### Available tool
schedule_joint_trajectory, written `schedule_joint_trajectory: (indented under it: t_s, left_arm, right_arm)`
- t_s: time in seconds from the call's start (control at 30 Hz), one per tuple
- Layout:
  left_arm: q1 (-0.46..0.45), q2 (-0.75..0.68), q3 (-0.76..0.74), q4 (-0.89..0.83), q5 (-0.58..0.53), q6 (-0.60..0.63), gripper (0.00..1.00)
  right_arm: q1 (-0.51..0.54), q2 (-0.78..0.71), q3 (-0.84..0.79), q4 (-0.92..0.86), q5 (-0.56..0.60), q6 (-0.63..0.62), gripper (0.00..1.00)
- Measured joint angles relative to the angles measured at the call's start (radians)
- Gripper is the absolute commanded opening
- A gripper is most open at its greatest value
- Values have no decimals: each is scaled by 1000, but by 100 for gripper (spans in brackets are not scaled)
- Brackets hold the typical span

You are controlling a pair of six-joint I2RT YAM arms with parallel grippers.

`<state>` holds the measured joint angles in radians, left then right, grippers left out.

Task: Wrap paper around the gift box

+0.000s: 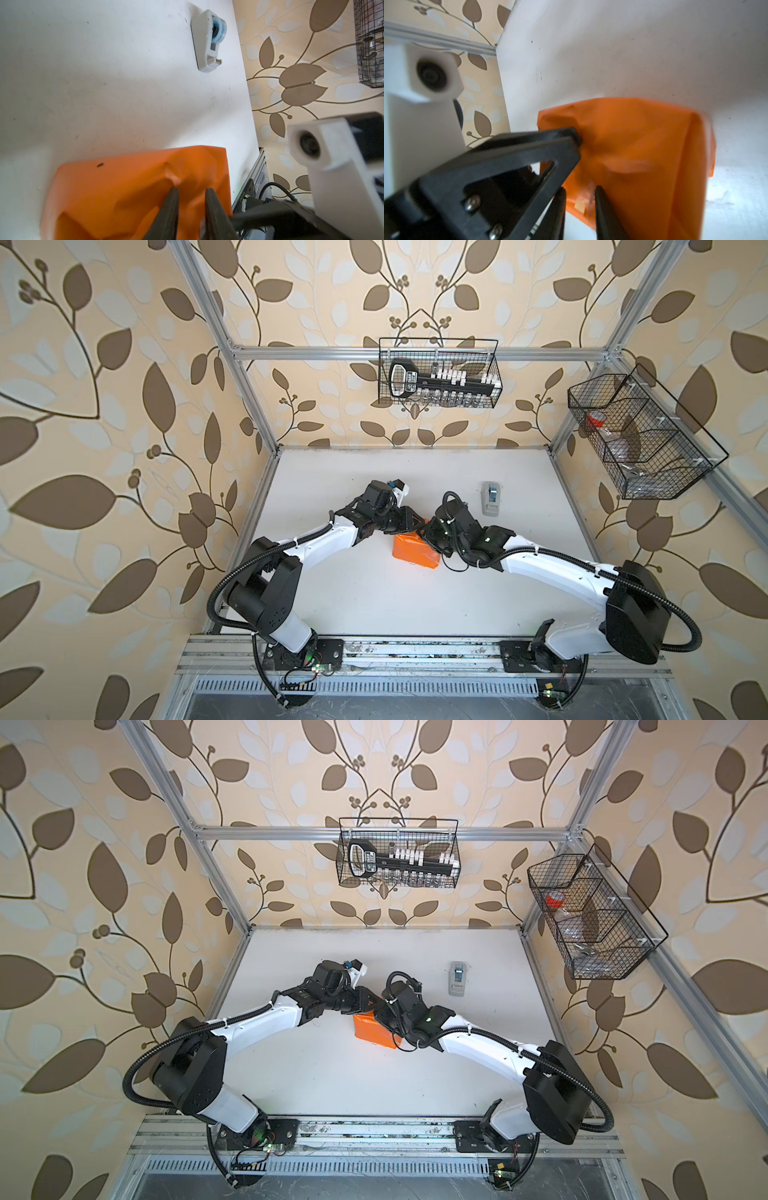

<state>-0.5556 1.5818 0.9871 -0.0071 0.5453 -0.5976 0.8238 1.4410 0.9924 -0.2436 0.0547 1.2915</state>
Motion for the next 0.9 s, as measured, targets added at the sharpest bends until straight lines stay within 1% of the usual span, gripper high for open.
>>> schedule_joint_trajectory:
  t_s: [0.13,0.23,0.5,0.6,0.73,0.9]
  left_arm:
    - [-2,2,-4,12,-4,17,26]
    - [-2,2,-4,13,-4,21,26]
    - [-2,-1,-8,16,-5,23,25]
    - [-6,-5,-11,16,-10,26,25]
    - [-8,-8,-15,20,-17,33,25]
    - [-9,-10,-21,28,-21,40,25]
  right_arm:
    - [39,6,45,-72,-5,-50,27]
    - [42,3,51,-106,3,-76,28]
    - [37,-83,52,-206,84,-179,27]
    - [30,-142,45,-195,108,-230,27]
    - [28,-246,-6,-131,117,-316,26]
    - [-17,-311,-16,-101,60,-454,25]
